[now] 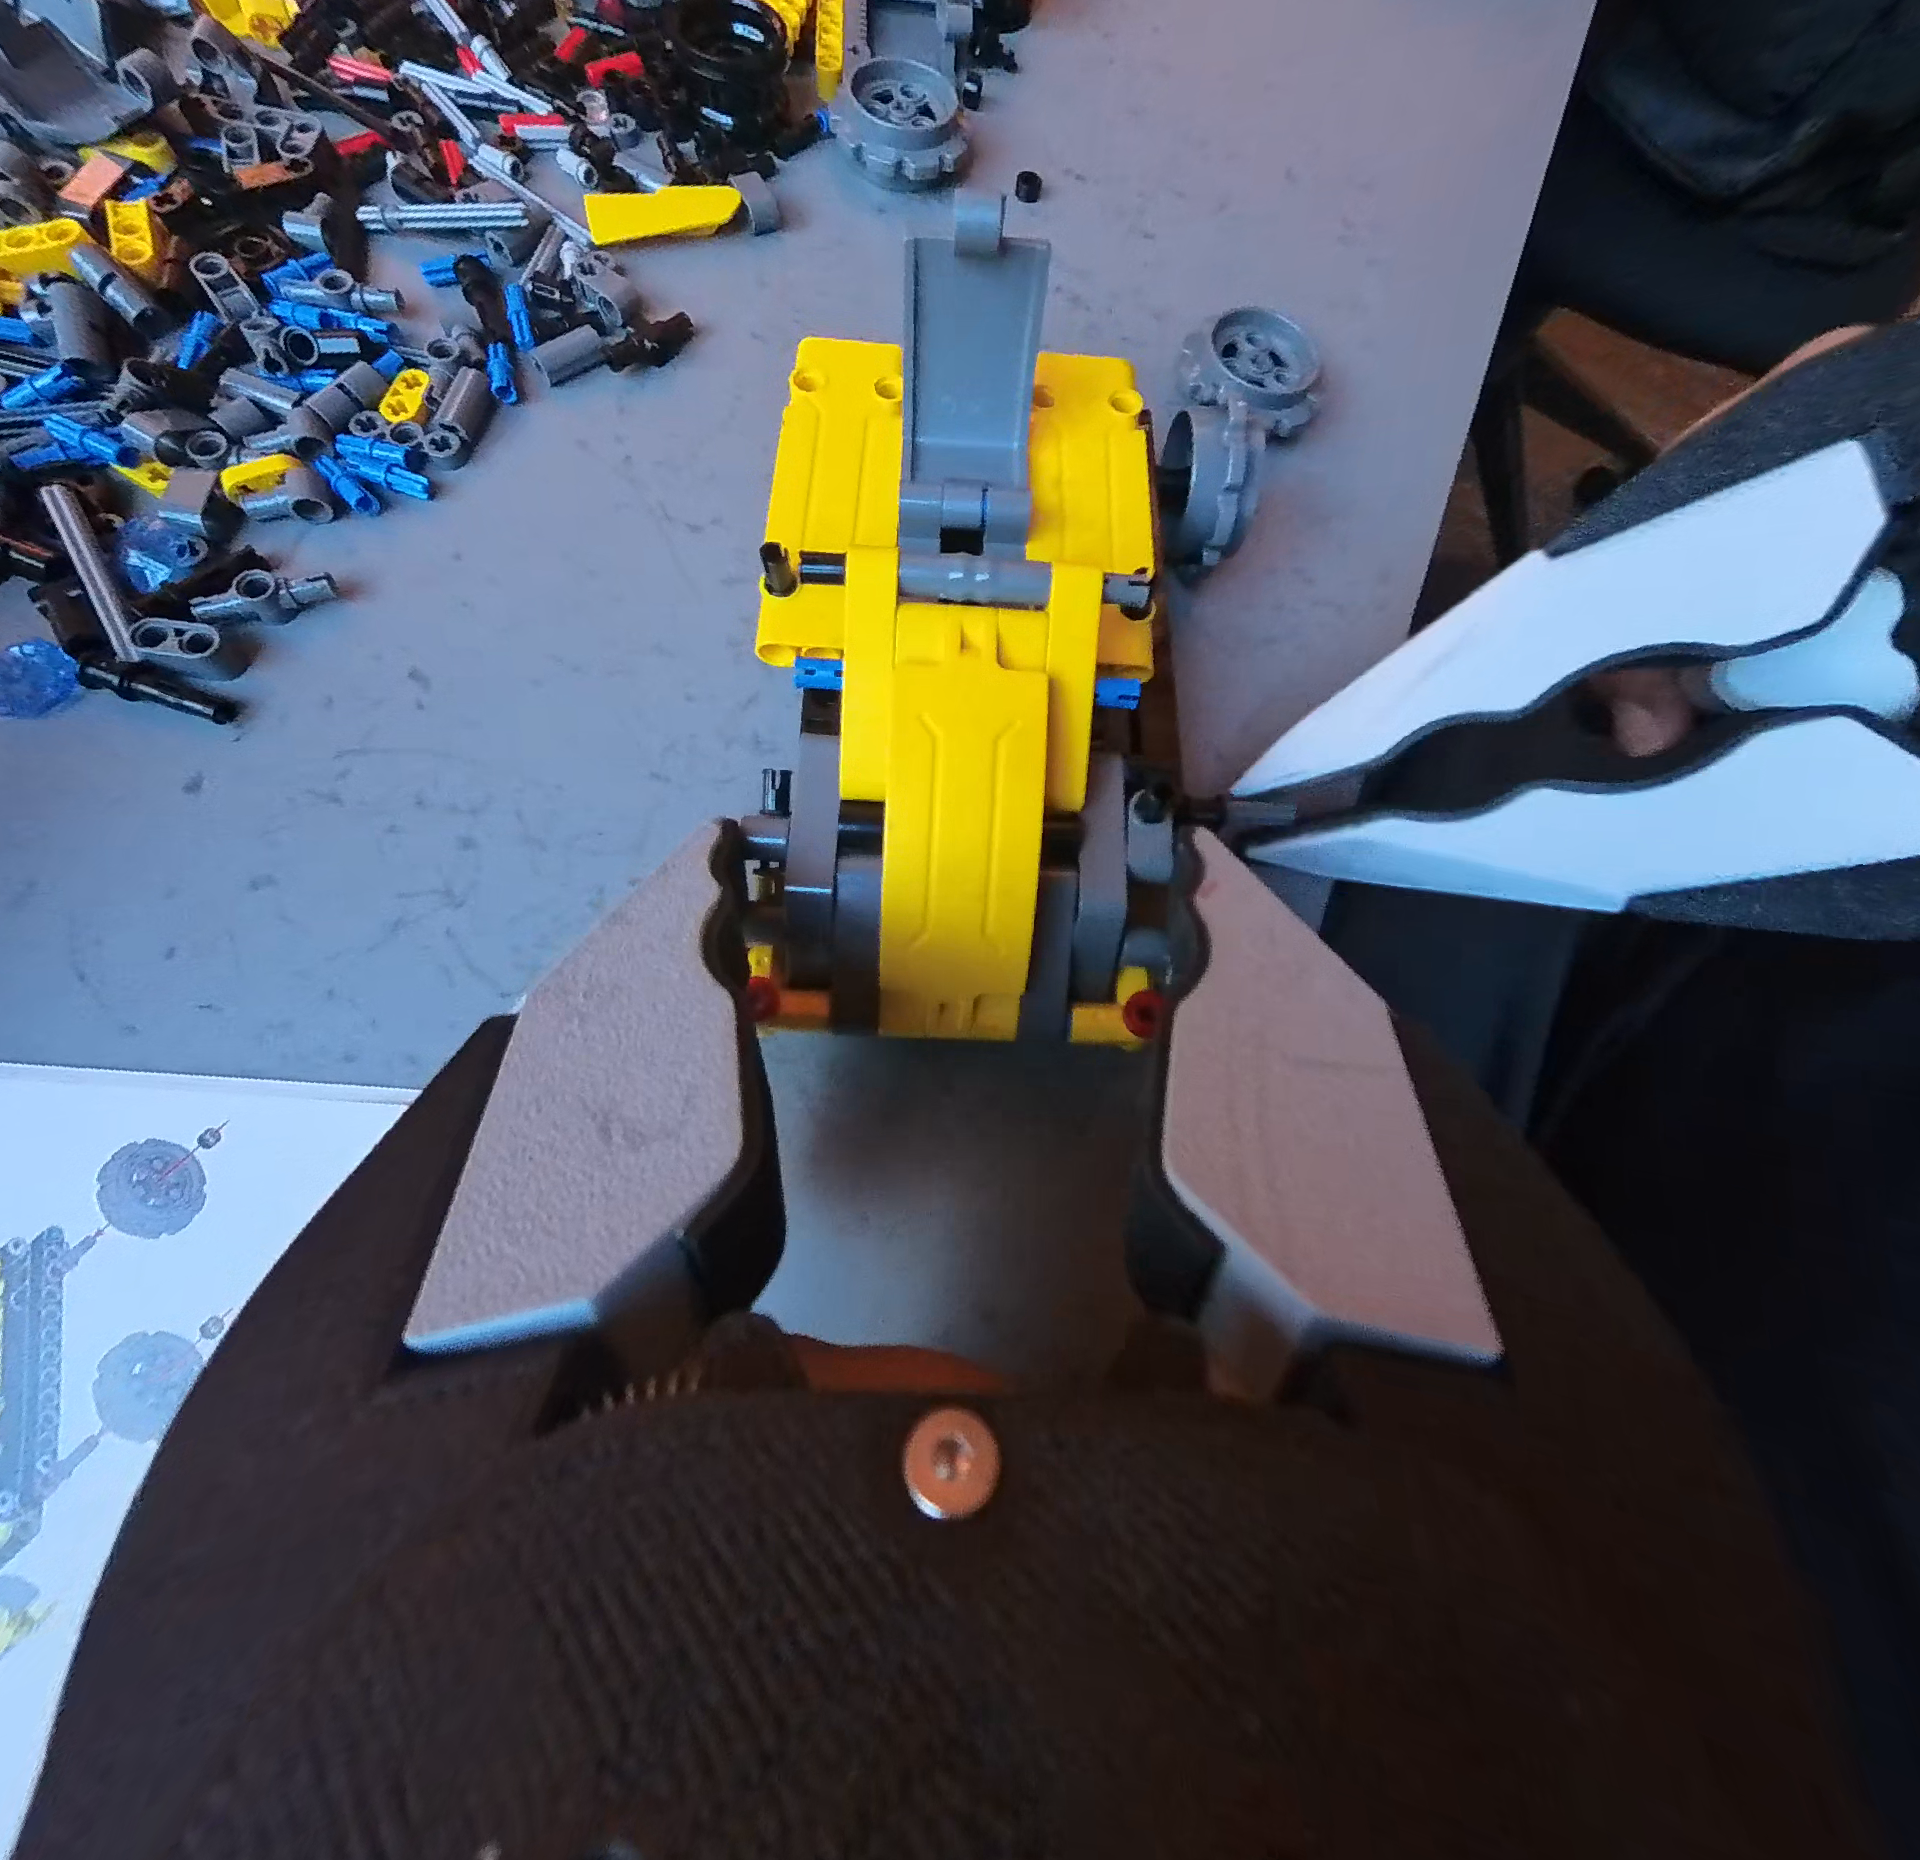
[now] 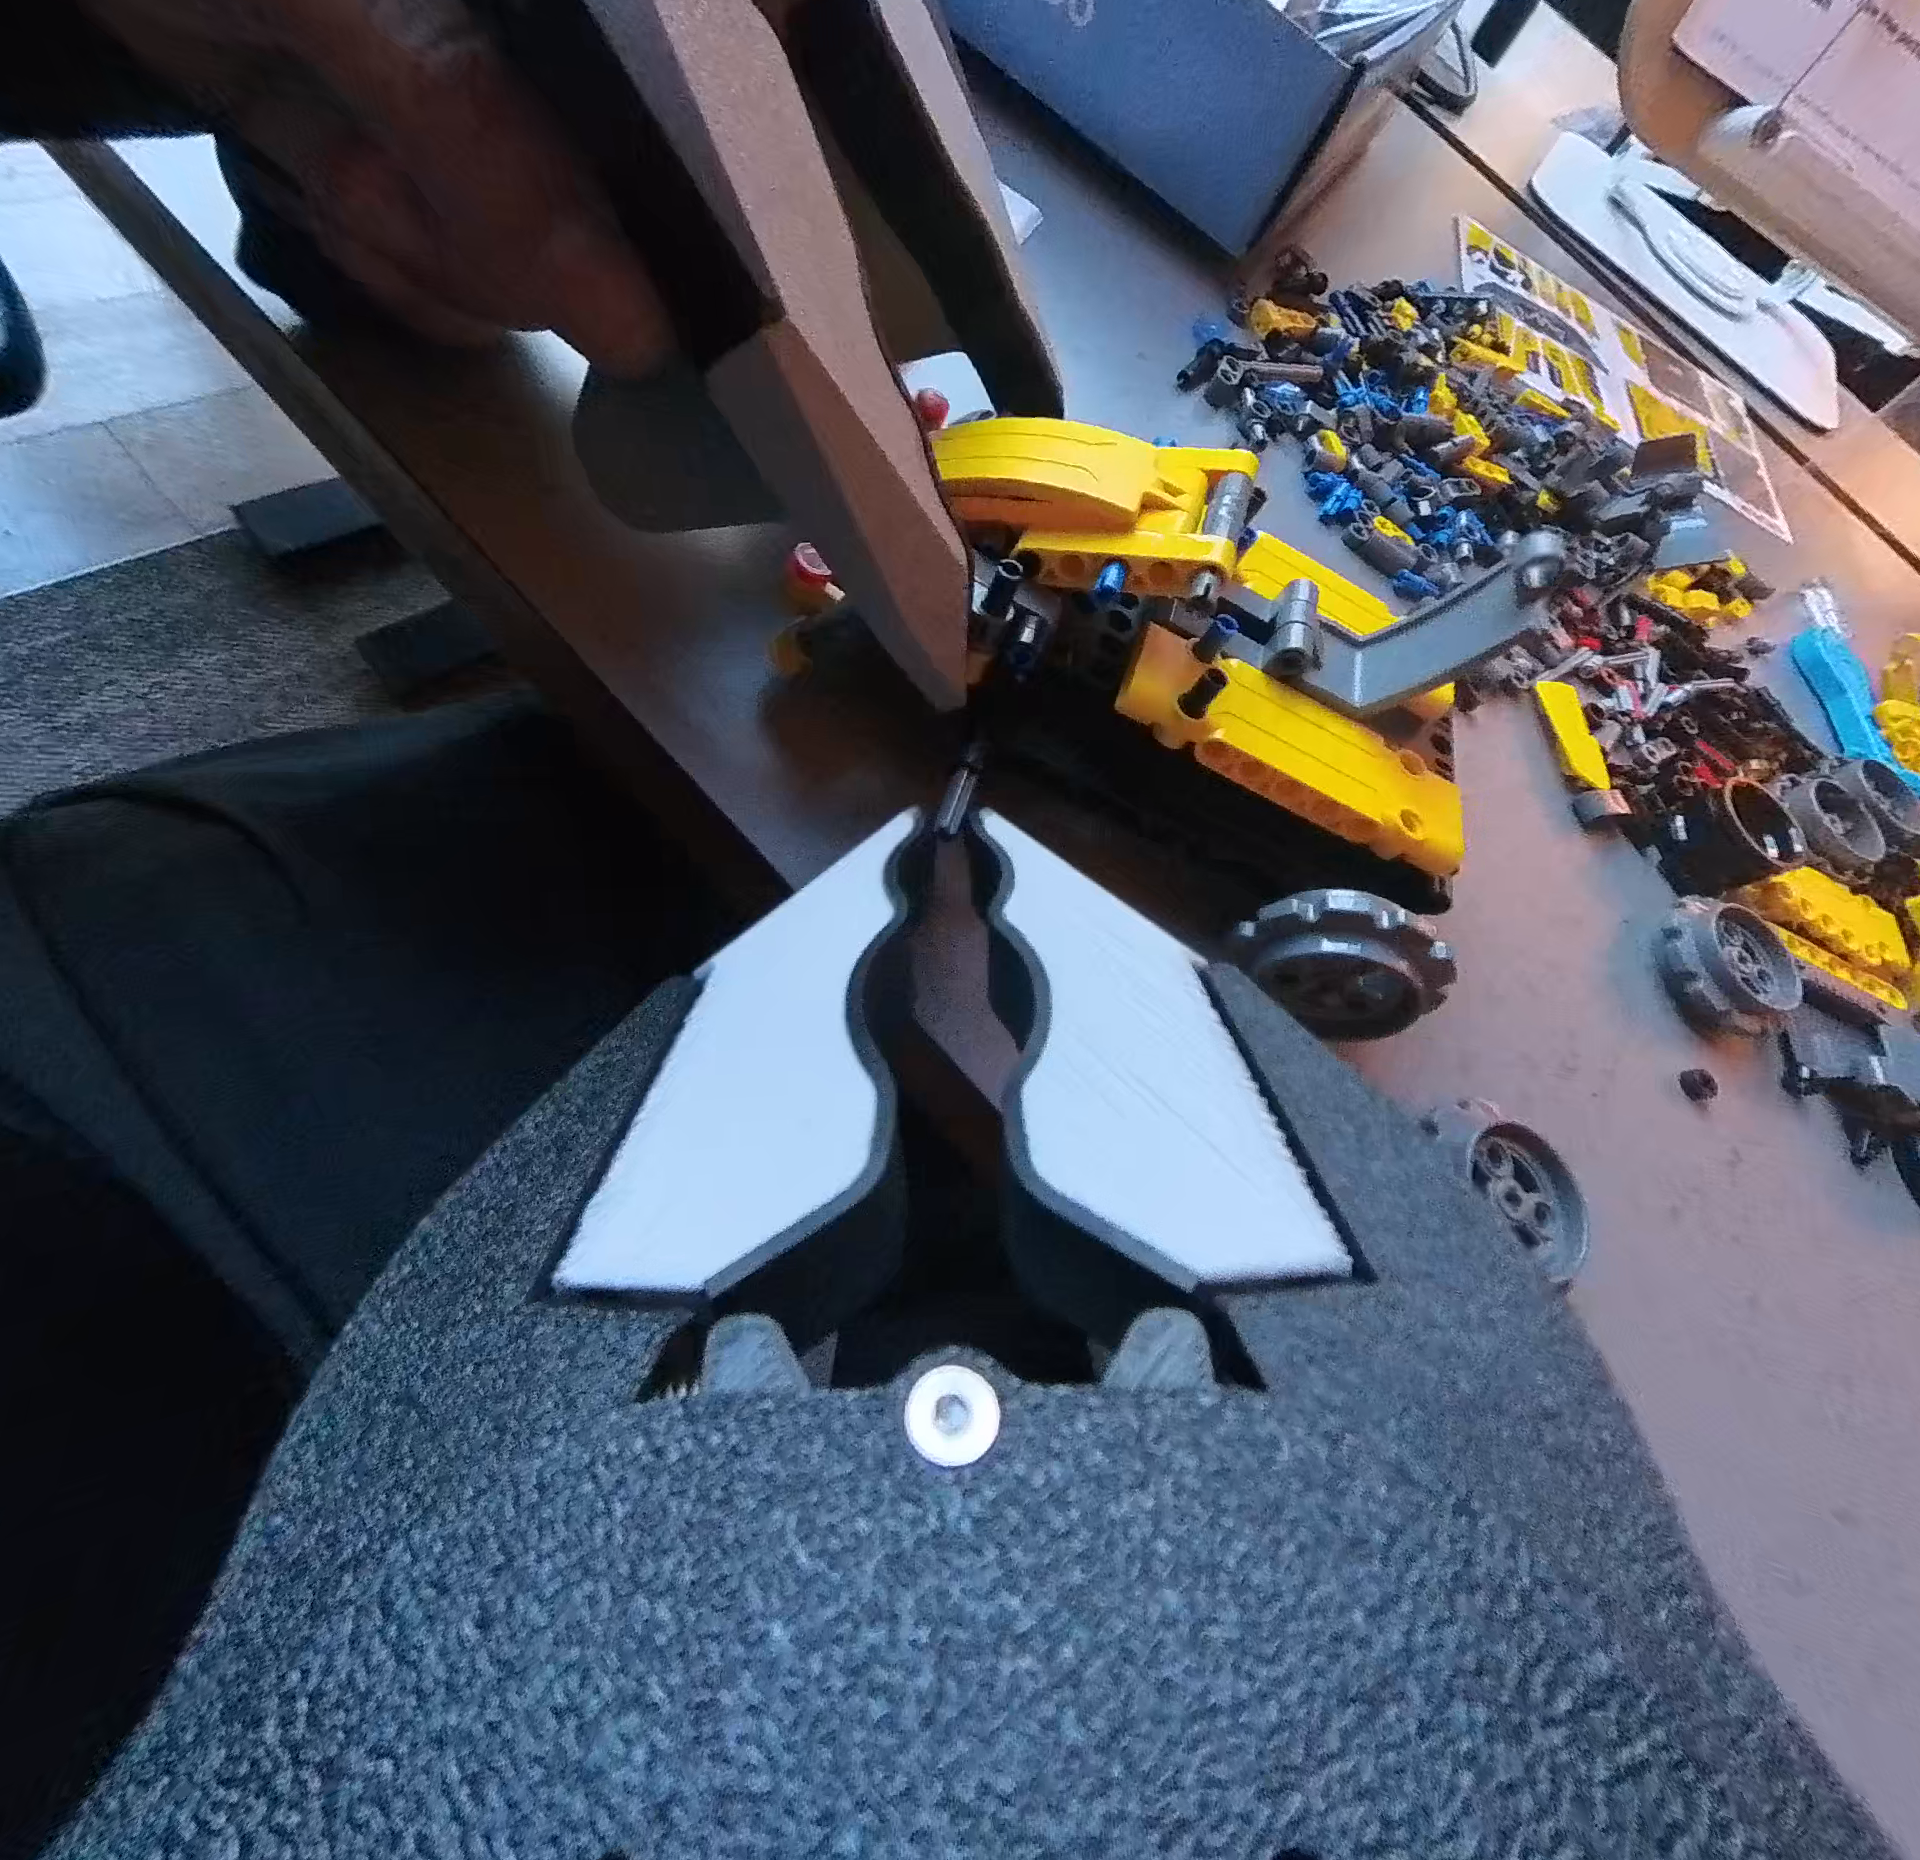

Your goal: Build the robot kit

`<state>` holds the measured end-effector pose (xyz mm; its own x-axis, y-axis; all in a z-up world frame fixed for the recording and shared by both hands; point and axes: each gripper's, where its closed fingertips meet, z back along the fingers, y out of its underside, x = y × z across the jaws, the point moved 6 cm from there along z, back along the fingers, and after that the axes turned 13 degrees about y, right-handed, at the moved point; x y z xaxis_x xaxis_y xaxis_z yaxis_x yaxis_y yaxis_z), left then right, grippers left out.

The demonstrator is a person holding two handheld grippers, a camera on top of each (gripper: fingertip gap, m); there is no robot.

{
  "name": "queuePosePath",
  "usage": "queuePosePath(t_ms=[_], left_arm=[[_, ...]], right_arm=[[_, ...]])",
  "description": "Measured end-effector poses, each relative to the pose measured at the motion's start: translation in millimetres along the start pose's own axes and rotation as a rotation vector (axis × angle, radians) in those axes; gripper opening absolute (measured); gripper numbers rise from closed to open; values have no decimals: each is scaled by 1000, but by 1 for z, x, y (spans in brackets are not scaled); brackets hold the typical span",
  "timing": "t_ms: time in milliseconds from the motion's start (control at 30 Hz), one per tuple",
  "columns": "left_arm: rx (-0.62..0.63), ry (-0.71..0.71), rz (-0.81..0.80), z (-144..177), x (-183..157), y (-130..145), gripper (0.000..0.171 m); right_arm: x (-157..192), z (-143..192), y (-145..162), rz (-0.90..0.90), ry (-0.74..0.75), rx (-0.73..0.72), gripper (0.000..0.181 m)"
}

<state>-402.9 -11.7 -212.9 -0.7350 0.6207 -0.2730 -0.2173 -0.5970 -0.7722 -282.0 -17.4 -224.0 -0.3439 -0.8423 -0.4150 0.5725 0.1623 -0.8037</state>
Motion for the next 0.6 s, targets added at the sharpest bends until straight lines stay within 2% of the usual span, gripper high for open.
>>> queuePosePath(t_ms=[200,433,600], left_arm=[[0,-3,1,0,0,0,78],[-1,-5,7,-1,0,0,78],[-1,-3,9,-1,0,0,78]], right_arm=[[0,-1,0,-33,-13,0,5],[-6,-4,6,-421,-205,41,5],[-8,-6,8,-561,-292,51,5]])
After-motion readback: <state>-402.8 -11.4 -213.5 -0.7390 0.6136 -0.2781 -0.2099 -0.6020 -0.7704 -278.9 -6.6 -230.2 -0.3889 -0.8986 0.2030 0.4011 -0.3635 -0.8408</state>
